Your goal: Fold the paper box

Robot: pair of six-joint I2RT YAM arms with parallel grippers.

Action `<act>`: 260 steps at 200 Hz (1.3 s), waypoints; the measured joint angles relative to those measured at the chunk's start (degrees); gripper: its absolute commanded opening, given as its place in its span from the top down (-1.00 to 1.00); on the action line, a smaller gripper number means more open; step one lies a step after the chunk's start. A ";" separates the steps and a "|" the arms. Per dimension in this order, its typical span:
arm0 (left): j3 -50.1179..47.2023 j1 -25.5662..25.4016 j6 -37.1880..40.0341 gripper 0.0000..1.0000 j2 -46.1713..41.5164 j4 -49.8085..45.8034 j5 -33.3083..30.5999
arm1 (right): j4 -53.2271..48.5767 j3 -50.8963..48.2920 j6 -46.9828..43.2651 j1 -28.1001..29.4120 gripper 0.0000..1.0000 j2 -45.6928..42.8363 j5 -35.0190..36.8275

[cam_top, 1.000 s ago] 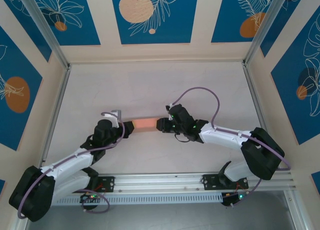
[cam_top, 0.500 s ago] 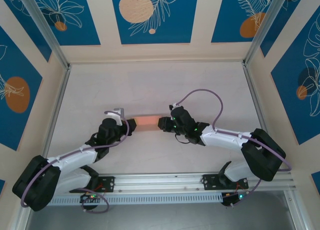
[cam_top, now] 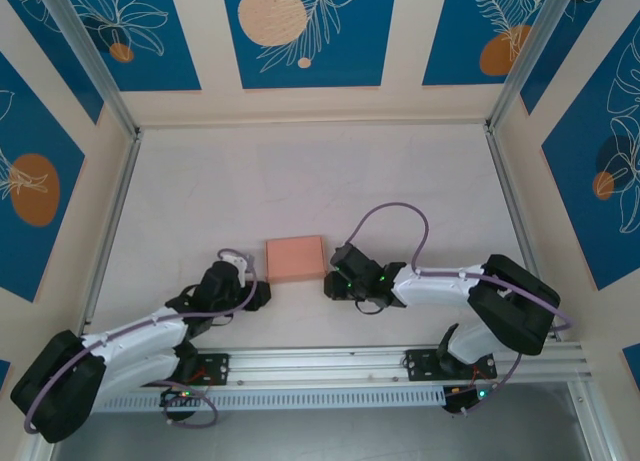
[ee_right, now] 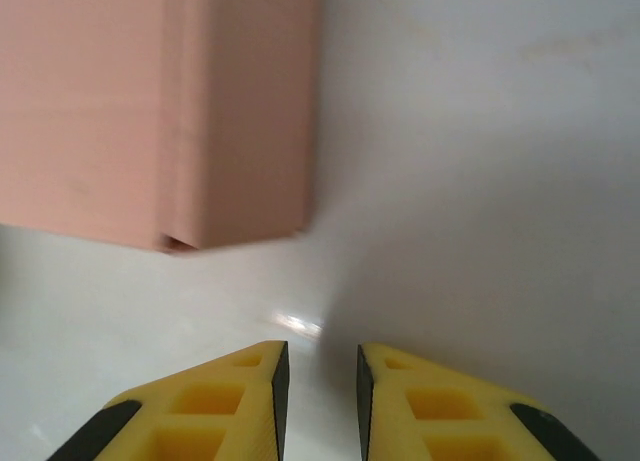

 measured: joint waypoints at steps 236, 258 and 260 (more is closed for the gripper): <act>17.81 4.59 6.16 0.26 20.44 -11.28 5.27 | -7.67 11.32 -6.03 -11.89 0.45 2.78 -4.04; 18.25 5.81 6.97 0.24 21.00 -9.03 4.46 | -10.40 11.30 -6.10 -12.17 0.45 -1.81 -2.86; 18.40 6.01 7.10 0.25 21.16 -8.59 3.80 | -10.64 11.30 -6.14 -12.20 0.45 -2.16 -2.69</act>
